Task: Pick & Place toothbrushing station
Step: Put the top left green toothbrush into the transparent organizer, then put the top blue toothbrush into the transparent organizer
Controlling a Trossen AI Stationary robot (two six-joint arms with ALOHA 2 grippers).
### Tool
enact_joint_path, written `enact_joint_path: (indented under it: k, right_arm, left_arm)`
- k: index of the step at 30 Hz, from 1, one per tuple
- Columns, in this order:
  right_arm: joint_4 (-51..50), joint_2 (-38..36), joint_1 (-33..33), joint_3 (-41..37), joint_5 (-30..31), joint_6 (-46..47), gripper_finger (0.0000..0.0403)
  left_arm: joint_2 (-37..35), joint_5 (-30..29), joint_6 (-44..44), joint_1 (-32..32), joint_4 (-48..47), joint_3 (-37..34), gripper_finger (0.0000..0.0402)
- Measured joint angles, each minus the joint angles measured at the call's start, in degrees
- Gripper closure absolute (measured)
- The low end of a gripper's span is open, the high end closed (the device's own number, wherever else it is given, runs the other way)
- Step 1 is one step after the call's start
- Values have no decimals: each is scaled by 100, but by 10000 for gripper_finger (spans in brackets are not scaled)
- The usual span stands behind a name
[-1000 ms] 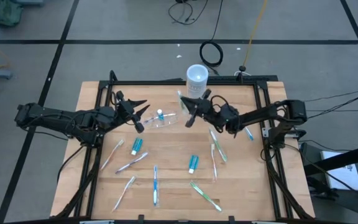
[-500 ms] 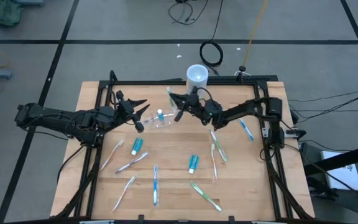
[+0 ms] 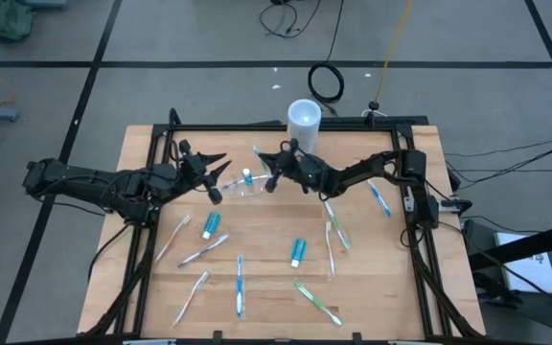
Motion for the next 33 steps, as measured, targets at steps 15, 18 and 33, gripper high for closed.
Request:
enact_joint_path:
  k: [15,18,33]
  right_arm:
    - [-264,-5,17,0,9,323,374]
    - [-265,-5,9,-2,12,404,353]
    - [-1639,-864,113,-28,567,-253,285]
  left_arm:
    - [0,3,-69,0,-27,0,295]
    - [0,3,-165,0,-42,0,295]
    - [0,18,-854,0,-338,0,295]
